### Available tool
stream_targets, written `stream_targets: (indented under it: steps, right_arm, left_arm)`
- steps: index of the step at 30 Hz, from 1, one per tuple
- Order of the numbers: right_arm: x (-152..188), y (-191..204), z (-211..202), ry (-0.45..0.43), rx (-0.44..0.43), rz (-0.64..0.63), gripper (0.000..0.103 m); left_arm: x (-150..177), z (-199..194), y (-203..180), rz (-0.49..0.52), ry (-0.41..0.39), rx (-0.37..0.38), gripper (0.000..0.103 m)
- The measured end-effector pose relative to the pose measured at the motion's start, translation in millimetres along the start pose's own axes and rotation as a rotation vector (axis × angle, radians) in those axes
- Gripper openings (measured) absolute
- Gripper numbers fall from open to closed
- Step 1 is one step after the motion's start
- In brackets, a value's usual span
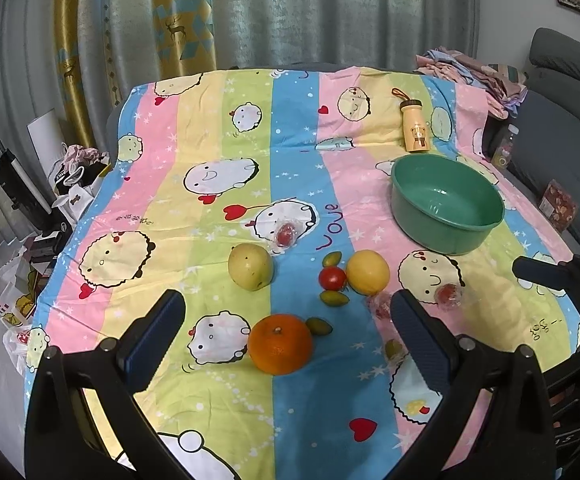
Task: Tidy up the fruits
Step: 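Move the left tool toward the orange on the sheet, then close the left tool's fingers around the orange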
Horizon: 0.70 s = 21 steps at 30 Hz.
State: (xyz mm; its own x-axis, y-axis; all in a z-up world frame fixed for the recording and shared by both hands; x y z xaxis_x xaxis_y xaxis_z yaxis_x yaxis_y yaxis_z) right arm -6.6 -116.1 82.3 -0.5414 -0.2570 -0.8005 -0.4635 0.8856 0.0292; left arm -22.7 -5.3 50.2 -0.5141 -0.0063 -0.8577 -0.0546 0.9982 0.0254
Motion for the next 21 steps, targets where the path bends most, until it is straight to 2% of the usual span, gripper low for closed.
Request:
stream_targets:
  steps: [7, 16, 21]
  right_arm:
    - [1, -5, 7, 0.014, -0.020, 0.015, 0.103]
    - [15, -18, 23, 0.064, -0.094, 0.094, 0.103]
    - [31, -27, 25, 0.097, -0.128, 0.099, 0.103]
  left_arm:
    - [5, 11, -1, -0.010, 0.030, 0.018, 0.103]
    - [22, 33, 4, -0.084, 0.114, 0.127, 0.103]
    - [42, 41, 8, -0.116, 0.147, 0.204, 0.102]
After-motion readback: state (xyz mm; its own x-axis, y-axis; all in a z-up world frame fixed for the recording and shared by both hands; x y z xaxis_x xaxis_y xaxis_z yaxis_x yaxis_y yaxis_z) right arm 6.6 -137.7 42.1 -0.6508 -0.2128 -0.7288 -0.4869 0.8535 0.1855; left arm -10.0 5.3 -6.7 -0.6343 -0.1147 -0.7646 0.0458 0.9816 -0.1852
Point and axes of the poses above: each gripper's, at about its wrist camera, not at the fingertips, and z roughly the way its jaws point, y to its left, x to its underside, the point moved 2 cm from there along z, roughly the way its jaws point, and after that the axes turned 9 degrees about -y, right-handed, at the moved point
